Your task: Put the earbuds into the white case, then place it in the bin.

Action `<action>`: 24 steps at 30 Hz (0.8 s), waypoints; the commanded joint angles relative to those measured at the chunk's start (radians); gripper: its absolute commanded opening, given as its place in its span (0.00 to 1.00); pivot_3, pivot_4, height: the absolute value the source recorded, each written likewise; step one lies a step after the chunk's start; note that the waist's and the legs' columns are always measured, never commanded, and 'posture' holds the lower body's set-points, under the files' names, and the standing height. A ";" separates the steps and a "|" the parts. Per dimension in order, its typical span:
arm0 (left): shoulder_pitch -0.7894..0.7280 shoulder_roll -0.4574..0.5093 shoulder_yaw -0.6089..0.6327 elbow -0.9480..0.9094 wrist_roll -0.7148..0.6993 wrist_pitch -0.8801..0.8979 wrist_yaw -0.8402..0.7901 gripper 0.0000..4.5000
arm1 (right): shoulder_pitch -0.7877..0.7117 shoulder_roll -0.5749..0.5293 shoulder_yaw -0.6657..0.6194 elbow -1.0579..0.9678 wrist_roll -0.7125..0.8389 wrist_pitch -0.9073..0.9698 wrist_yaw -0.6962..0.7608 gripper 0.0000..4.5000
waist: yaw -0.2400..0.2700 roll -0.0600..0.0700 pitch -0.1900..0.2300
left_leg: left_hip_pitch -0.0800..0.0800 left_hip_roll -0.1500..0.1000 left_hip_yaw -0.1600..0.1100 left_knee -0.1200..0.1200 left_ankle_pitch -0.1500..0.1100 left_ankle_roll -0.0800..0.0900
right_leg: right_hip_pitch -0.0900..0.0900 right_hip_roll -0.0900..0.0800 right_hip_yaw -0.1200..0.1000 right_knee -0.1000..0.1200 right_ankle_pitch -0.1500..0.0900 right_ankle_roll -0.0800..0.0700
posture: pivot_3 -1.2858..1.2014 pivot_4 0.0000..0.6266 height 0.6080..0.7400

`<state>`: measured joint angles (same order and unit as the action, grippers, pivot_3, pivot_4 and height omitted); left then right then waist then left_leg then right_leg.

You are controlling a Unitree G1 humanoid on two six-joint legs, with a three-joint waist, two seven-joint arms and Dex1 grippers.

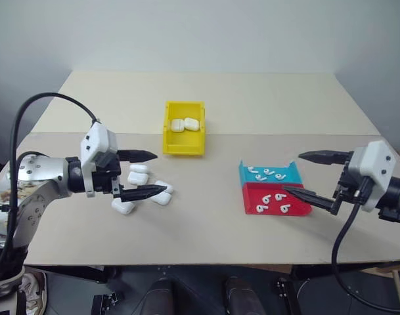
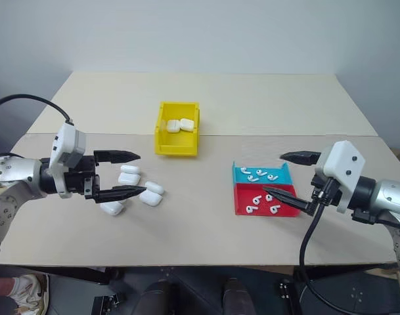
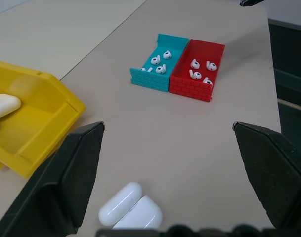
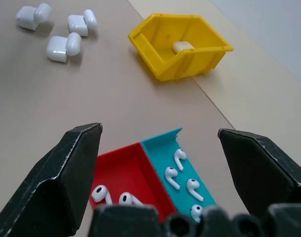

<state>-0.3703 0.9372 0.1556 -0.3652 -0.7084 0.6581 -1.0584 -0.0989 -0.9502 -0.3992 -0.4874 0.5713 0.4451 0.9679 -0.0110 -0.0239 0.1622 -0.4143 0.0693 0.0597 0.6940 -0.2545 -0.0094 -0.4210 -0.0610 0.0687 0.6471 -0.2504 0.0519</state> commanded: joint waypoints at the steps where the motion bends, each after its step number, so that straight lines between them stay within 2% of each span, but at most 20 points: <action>1: 0.005 0.007 0.040 -0.031 -0.016 0.007 0.013 1.00 | -0.026 -0.002 -0.001 0.005 0.003 -0.023 0.001 0.99 | 0.000 0.000 0.000 | 0.000 0.000 0.000 0.000 0.000 0.000 | 0.000 0.000 0.000 0.000 0.000 0.000 | 0.52 0.24 1.00; 7: 0.021 0.090 0.050 -0.083 -0.035 0.099 0.015 1.00 | -0.061 0.000 0.020 0.023 0.006 -0.024 0.006 0.99 | -0.001 0.000 0.000 | 0.000 0.000 0.000 0.000 0.000 0.000 | 0.000 0.000 0.000 0.000 0.000 0.000 | 0.52 0.24 1.00; 11: 0.015 0.138 0.047 -0.157 -0.023 0.159 0.082 1.00 | -0.081 0.005 0.040 0.041 0.001 -0.028 0.009 0.99 | -0.001 0.000 0.000 | 0.000 0.000 0.000 0.000 0.000 0.000 | 0.000 0.000 0.000 0.000 0.000 0.000 | 0.52 0.24 1.00; 14: -0.038 0.173 0.031 -0.167 -0.062 0.253 0.106 1.00 | -0.113 0.001 0.067 0.055 -0.013 -0.031 0.009 0.99 | 0.000 0.000 0.000 | 0.000 0.000 0.000 0.000 0.000 0.000 | 0.000 0.000 0.000 0.000 0.000 0.000 | 0.52 0.24 1.00; 17: -0.179 0.203 -0.041 -0.134 -0.130 0.555 0.198 1.00 | -0.133 -0.009 0.066 0.051 -0.001 -0.016 0.013 0.99 | 0.005 0.000 0.000 | 0.000 0.000 0.000 0.000 0.000 0.000 | 0.000 0.000 0.000 0.001 0.000 0.000 | 0.52 0.24 1.00; 20: -0.269 0.239 -0.123 -0.124 -0.148 0.684 0.191 1.00 | -0.127 -0.010 0.058 0.036 0.007 -0.005 0.013 0.99 | 0.003 -0.001 0.000 | 0.000 0.000 0.000 0.000 0.000 0.000 | 0.000 0.000 0.000 0.000 0.000 0.000 | 0.52 0.24 1.00; 24: -0.398 0.176 -0.216 -0.060 -0.159 0.940 0.283 1.00 | -0.096 0.007 0.049 0.010 0.010 -0.001 -0.006 0.99 | 0.005 -0.001 0.000 | -0.001 0.000 -0.001 0.000 0.000 0.000 | -0.001 0.001 0.000 0.000 -0.001 0.000 | 0.52 0.24 1.00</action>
<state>-0.7418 1.1091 -0.0363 -0.4327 -0.8664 1.5198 -0.8166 -0.2007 -0.9446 -0.3218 -0.4405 0.5695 0.4466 0.9750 -0.0063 -0.0246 0.1626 -0.4151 0.0692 0.0591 0.6941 -0.2548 -0.0090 -0.4221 -0.0605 0.0685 0.6478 -0.2510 0.0519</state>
